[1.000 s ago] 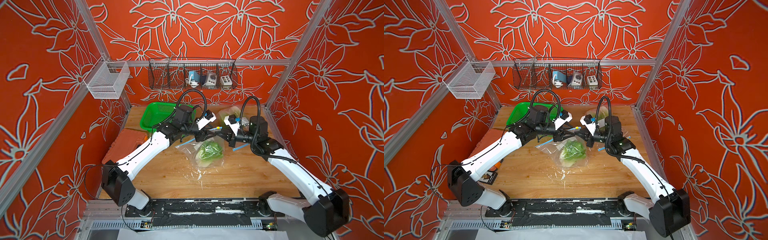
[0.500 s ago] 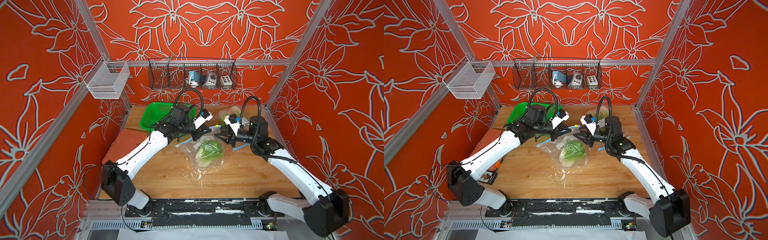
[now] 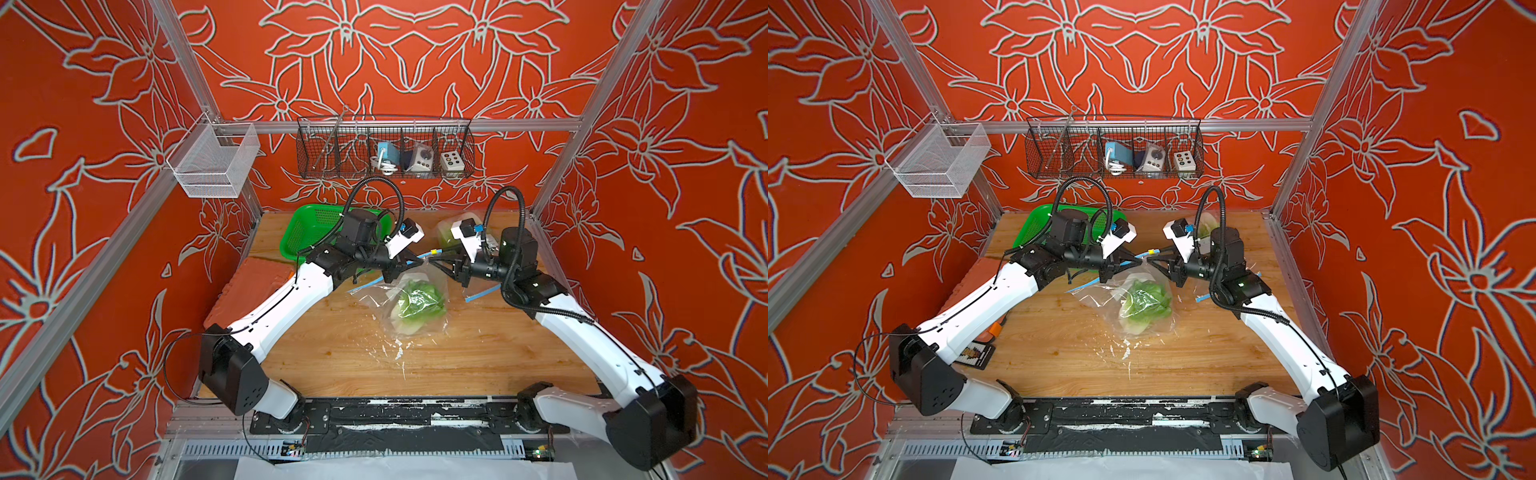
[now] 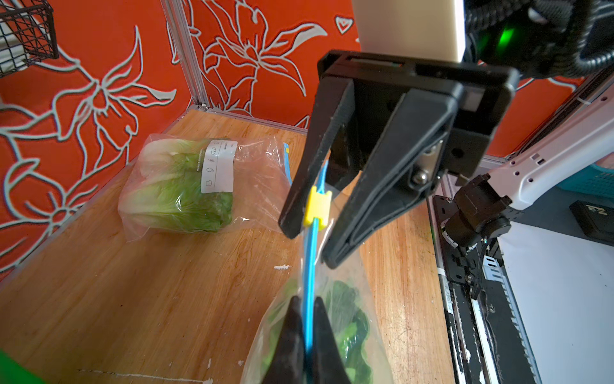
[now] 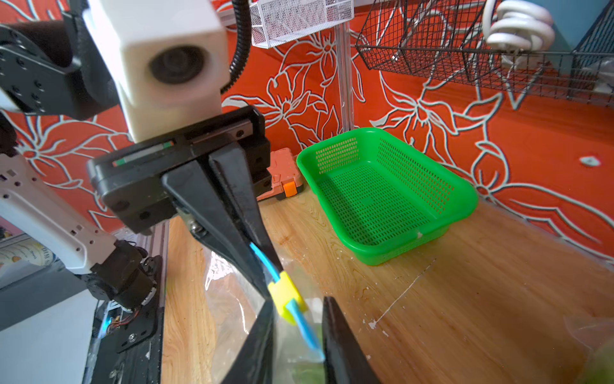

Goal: Open the zip-top bag and take out the chinese cabbages
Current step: Unzip the zipper on the zipper food storage bag.

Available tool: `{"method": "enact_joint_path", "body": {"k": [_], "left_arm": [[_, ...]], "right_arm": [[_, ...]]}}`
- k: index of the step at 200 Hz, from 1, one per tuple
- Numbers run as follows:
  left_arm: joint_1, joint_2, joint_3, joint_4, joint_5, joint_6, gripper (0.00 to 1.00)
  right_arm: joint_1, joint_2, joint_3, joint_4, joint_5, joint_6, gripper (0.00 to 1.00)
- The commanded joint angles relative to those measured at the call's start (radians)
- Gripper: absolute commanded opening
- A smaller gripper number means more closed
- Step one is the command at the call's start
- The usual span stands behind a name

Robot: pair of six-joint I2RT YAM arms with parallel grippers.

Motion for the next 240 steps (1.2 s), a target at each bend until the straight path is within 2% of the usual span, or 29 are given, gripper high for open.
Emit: {"method": "enact_joint_path", "body": {"k": [1,10,46,58,77,103,129,133,139,145,161,191,222,240], "left_arm": [[0.007,-0.033,-0.01,0.012,0.027,0.025,0.0],[0.007,-0.035,-0.009,0.015,0.025,0.02,0.0],[0.01,-0.036,-0.013,0.013,0.035,0.03,0.0],[0.01,-0.036,-0.013,0.012,0.038,0.034,0.0],[0.01,-0.038,-0.013,0.008,0.043,0.041,0.0],[0.011,-0.039,-0.015,0.007,0.046,0.046,0.0],[0.011,-0.039,-0.019,0.01,0.044,0.053,0.0],[0.012,-0.04,-0.021,0.013,0.044,0.052,0.06],[0.011,-0.041,-0.021,0.022,0.045,0.048,0.26],[0.012,-0.044,-0.023,0.031,0.048,0.043,0.4],[0.012,-0.056,-0.029,0.062,0.073,0.04,0.58],[0.011,-0.057,-0.011,0.113,0.144,0.002,0.6],[0.011,-0.046,-0.001,0.149,0.163,-0.028,0.52],[0.012,-0.035,0.005,0.144,0.176,-0.02,0.52]], "right_arm": [[0.005,-0.007,0.025,0.013,-0.022,-0.003,0.06],[0.005,-0.015,0.023,0.004,-0.028,-0.012,0.0],[0.005,-0.033,0.027,-0.03,-0.069,-0.062,0.0],[0.005,-0.032,0.032,-0.019,-0.062,-0.046,0.11],[0.005,-0.024,0.047,-0.01,-0.065,-0.033,0.14],[0.005,-0.018,0.053,-0.024,-0.072,-0.049,0.0],[0.005,-0.023,0.05,-0.054,-0.079,-0.081,0.0],[0.005,-0.025,0.052,-0.06,-0.079,-0.087,0.0],[0.005,-0.027,0.053,-0.069,-0.079,-0.093,0.0],[0.005,-0.027,0.052,-0.075,-0.078,-0.099,0.0],[0.005,-0.026,0.054,-0.096,-0.088,-0.12,0.0],[0.005,-0.024,0.054,-0.116,-0.116,-0.139,0.0],[0.005,-0.023,0.055,-0.116,-0.124,-0.138,0.0],[0.005,-0.021,0.057,-0.11,-0.134,-0.134,0.0]]}}
